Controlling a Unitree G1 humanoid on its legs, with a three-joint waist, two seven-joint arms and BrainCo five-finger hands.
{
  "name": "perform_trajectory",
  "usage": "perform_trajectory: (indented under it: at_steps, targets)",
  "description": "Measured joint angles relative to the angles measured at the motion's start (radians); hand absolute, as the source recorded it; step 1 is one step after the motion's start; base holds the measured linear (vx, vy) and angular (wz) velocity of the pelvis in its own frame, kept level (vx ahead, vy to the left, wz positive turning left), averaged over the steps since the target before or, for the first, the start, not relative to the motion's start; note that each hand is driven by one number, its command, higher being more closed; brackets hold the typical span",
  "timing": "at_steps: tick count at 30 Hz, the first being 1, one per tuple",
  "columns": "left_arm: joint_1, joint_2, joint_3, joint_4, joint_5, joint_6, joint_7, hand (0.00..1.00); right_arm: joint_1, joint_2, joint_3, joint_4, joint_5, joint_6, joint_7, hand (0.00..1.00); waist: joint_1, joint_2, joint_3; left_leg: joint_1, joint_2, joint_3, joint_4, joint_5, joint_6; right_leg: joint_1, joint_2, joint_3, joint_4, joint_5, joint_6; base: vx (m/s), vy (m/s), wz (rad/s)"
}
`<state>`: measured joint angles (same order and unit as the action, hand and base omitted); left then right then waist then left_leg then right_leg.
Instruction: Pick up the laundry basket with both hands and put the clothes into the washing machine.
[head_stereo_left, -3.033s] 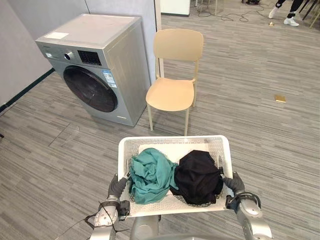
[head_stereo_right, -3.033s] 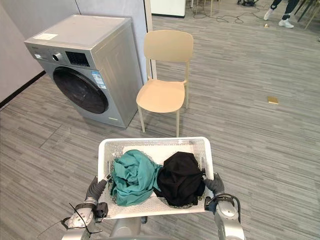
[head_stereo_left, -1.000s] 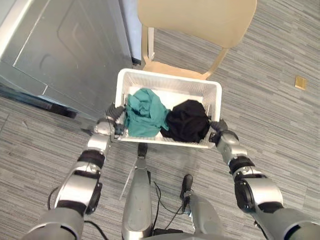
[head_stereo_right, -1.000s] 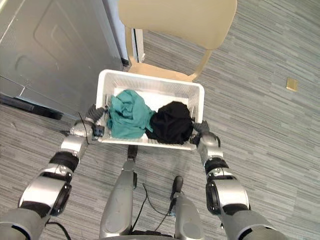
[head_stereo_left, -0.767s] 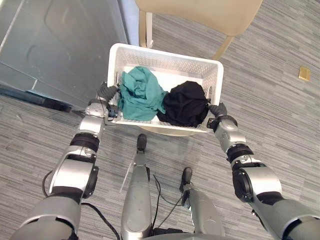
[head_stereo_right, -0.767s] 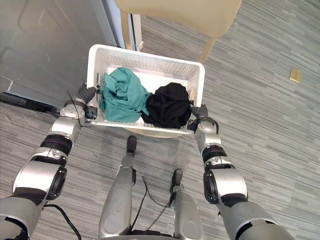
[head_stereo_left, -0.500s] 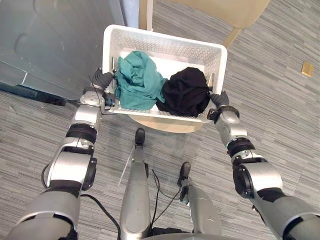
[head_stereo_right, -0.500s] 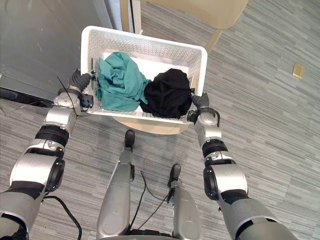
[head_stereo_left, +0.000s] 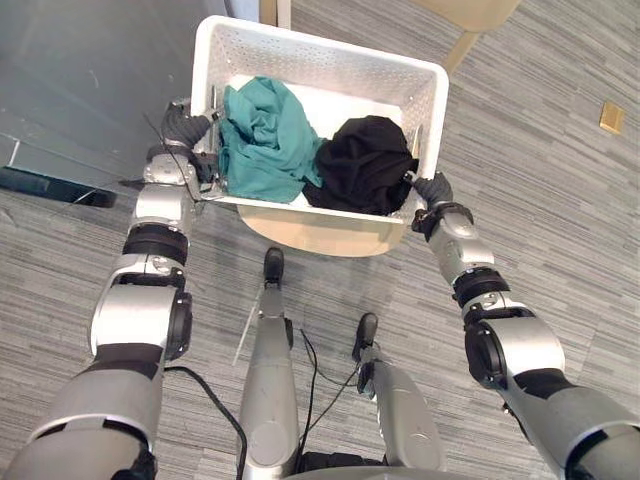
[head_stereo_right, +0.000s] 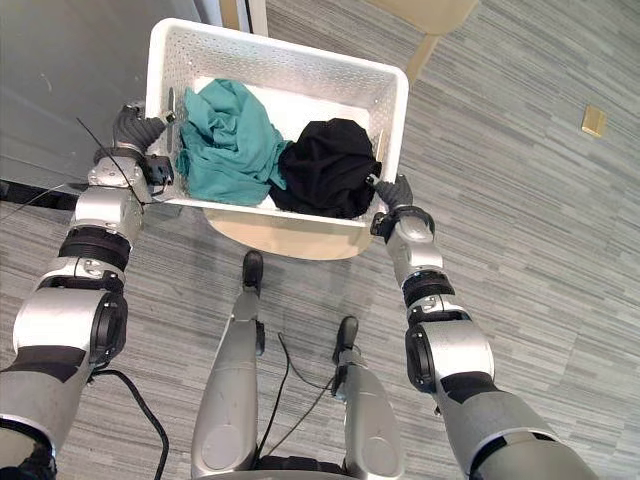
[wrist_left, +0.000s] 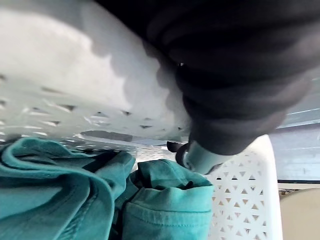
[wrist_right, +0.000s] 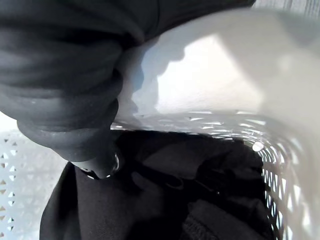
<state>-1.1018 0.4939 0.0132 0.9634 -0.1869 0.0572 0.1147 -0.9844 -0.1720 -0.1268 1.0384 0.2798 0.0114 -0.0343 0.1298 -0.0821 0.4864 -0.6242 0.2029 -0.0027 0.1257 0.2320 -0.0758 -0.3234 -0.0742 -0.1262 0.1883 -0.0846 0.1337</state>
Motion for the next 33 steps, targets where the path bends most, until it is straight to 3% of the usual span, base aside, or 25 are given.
perform_trajectory:
  at_steps: [8, 14, 20, 24, 27, 31, 33]
  targets:
    - [-0.034, 0.061, -0.02, -0.004, 0.002, -0.002, -0.037, 0.0, 0.016, -0.035, -0.001, -0.001, -0.057, 0.037, 0.059, 0.0, -0.005, 0.001, 0.0, 0.019, 0.004, 0.01, 0.013, -0.001, -0.001, 0.008, -0.002, -0.008, 0.029, -0.001, 0.0, 0.02, -0.011, -0.01]
    - [-0.022, 0.101, -0.034, -0.057, 0.051, -0.023, -0.046, 0.0, 0.116, -0.135, -0.075, -0.037, -0.059, 0.039, 0.06, 0.0, -0.004, 0.013, 0.005, 0.079, -0.014, 0.03, 0.01, -0.019, -0.006, 0.049, -0.031, -0.013, 0.064, -0.024, 0.011, -0.03, 0.012, 0.07]
    - [0.201, 0.134, -0.001, -0.199, 0.052, -0.042, -0.049, 0.0, 0.296, -0.275, -0.223, -0.079, -0.059, 0.042, 0.06, 0.0, -0.009, 0.032, 0.003, 0.193, -0.044, 0.06, -0.023, -0.019, -0.006, 0.145, -0.07, -0.022, 0.082, -0.056, 0.024, 0.01, -0.008, 0.13]
    - [0.446, 0.132, 0.082, -0.391, 0.051, -0.045, -0.049, 0.0, 0.433, -0.294, -0.339, -0.141, -0.059, 0.041, 0.06, 0.0, -0.01, 0.046, -0.003, 0.239, -0.065, 0.043, -0.027, -0.023, -0.001, 0.199, -0.083, -0.048, 0.093, -0.083, 0.027, 0.05, -0.043, 0.24]
    - [0.758, 0.04, 0.216, -0.583, 0.066, -0.064, -0.045, 0.0, 0.632, -0.289, -0.433, -0.193, -0.059, 0.041, 0.059, 0.0, -0.003, 0.073, -0.072, 0.274, -0.087, 0.027, -0.037, -0.028, 0.006, 0.253, -0.094, -0.071, 0.075, -0.098, 0.032, 0.09, -0.059, 0.28]
    - [0.981, -0.09, 0.267, -0.589, 0.069, -0.065, -0.041, 0.0, 0.77, -0.246, -0.434, -0.193, -0.073, 0.04, 0.06, 0.0, -0.004, 0.099, -0.153, 0.324, -0.101, 0.001, -0.06, -0.028, 0.007, 0.337, -0.094, -0.108, 0.018, -0.099, 0.029, 0.08, -0.059, 0.26]
    - [1.074, -0.162, 0.264, -0.531, 0.013, -0.067, -0.049, 0.0, 0.836, -0.176, -0.434, -0.193, -0.081, 0.039, 0.061, 0.0, -0.004, 0.104, -0.197, 0.352, -0.102, -0.02, -0.079, -0.026, 0.006, 0.369, -0.085, -0.124, -0.005, -0.103, 0.022, 0.02, -0.084, 0.24]
